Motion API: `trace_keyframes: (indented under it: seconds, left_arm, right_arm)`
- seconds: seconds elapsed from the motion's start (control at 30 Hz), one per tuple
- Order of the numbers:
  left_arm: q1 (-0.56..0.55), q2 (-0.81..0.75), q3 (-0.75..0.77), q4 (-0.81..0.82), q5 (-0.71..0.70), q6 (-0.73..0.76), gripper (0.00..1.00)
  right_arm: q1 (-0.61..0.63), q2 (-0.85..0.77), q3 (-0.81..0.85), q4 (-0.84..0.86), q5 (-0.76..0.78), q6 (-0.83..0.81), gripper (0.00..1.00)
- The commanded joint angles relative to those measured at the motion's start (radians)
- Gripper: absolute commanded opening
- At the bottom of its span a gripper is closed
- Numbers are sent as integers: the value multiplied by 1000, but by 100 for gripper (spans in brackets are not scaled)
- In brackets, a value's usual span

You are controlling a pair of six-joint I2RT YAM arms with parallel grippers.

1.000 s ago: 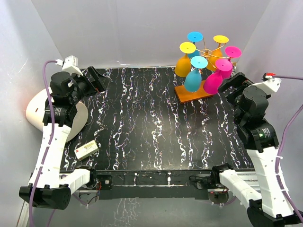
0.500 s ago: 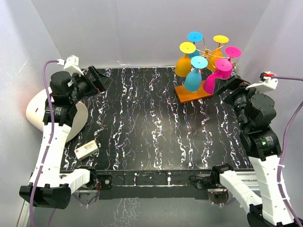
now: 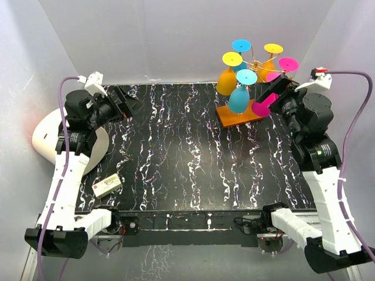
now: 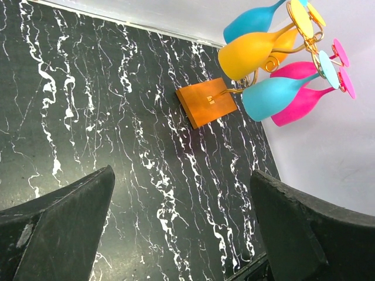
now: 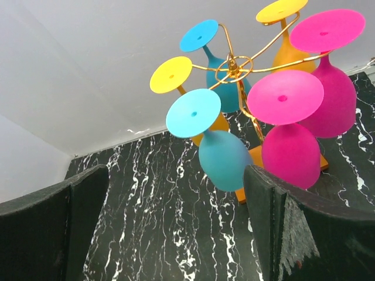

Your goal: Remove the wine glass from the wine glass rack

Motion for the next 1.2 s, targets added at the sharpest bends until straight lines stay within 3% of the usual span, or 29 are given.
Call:
trace_keyframes:
  seconds: [0.0,0.23,0.4,0.67,0.87,1.17]
  left_arm:
    - [9,-16,-6,4,59,-12,99]
    - [8,-19,-31,-16,80,-14,99]
    - [7,-18,-32,-61,75,6,99]
    - [8,-10,-38,-117,73,27,99]
    - [8,-12,-56,-130,82,25,99]
    - [8,-9,-49,-142,94,30,99]
  right_arm:
    - [-5,79,123,-24,76,31,98]
    - [-5,212,254,-64,192,-120,98]
    - [-57,312,327,-88,246,-141,98]
    - [-333,364,335,-84,-137,12,98]
    - [-539,345,210,22,-503,228,94]
    - [-624,326,-3,272,-705,446,77]
